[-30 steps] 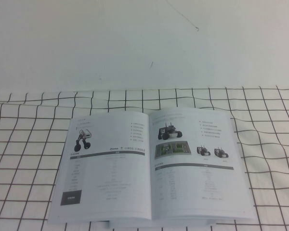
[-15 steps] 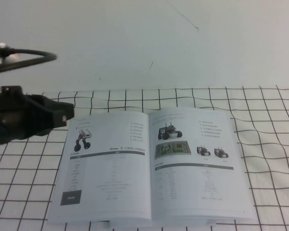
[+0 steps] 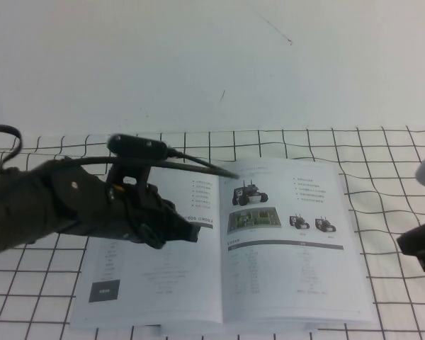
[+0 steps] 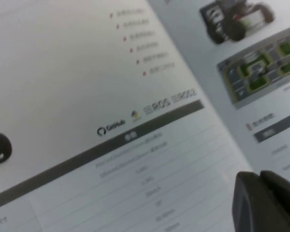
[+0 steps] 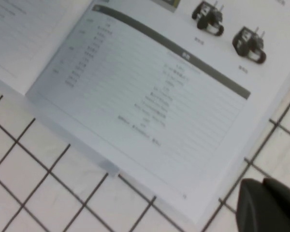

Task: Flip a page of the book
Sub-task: Open the closed book

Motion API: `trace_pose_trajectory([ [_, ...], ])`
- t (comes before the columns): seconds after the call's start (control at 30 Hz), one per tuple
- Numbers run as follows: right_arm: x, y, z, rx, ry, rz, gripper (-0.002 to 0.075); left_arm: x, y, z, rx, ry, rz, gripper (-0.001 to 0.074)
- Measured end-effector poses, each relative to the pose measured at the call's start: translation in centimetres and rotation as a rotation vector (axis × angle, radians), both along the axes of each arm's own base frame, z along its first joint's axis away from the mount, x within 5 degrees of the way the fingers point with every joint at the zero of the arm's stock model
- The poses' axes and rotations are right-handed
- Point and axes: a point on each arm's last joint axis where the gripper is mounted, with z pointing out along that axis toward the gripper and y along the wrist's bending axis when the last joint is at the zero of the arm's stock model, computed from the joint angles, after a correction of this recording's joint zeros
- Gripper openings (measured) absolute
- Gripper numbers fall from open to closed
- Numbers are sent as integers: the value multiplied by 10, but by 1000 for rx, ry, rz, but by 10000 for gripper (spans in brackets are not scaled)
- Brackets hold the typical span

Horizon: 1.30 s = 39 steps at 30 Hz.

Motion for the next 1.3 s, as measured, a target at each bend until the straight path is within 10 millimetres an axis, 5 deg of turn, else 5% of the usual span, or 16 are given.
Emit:
trace_pose_trajectory([
  [0.2,46,29,-5,-7,35,77,49,15,-4,-49,78,87,15,-2],
  [0.37,87,39,-27,8,163,63,298,20,-5,-76,110,147,19,-2],
  [0.47,100,41,-42,9,210,30,382,20,-6,-80,111,170,15,-2],
  [0.83,115,41,-92,-2,341,-64,414,21,-7,-85,100,199,33,-3],
  [1.3,118,42,-108,-4,398,-97,414,21,-8,-85,82,210,52,-3],
])
